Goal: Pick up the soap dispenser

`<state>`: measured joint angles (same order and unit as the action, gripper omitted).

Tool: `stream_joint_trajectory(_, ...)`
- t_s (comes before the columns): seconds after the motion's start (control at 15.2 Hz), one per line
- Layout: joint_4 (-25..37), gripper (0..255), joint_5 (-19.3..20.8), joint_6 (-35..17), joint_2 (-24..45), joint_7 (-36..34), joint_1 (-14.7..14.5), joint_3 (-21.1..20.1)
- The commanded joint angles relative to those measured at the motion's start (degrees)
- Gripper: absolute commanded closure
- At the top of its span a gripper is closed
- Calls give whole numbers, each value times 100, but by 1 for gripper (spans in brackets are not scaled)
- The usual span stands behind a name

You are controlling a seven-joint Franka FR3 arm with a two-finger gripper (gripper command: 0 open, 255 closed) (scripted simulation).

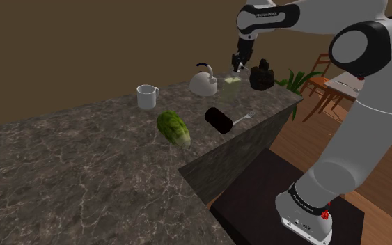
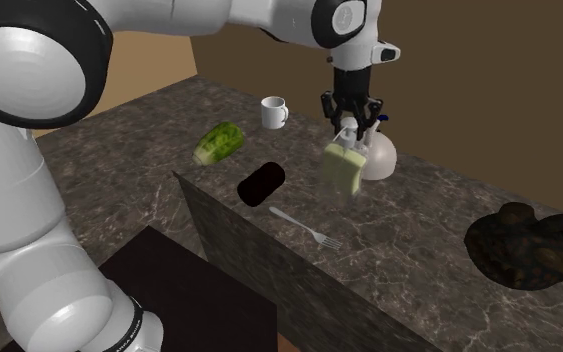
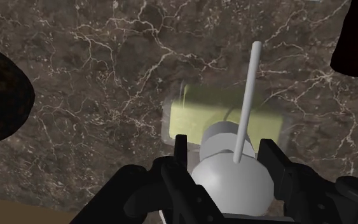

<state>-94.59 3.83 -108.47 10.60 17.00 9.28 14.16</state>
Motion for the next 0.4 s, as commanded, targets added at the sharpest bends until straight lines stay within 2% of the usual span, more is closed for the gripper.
stream_joint_trajectory(0.0, 143, 255, -1, 152, -10, 10, -1, 0)
stream_joint_trajectory(0.33, 385, 255, -6, 394, -10, 32, 2, 2)
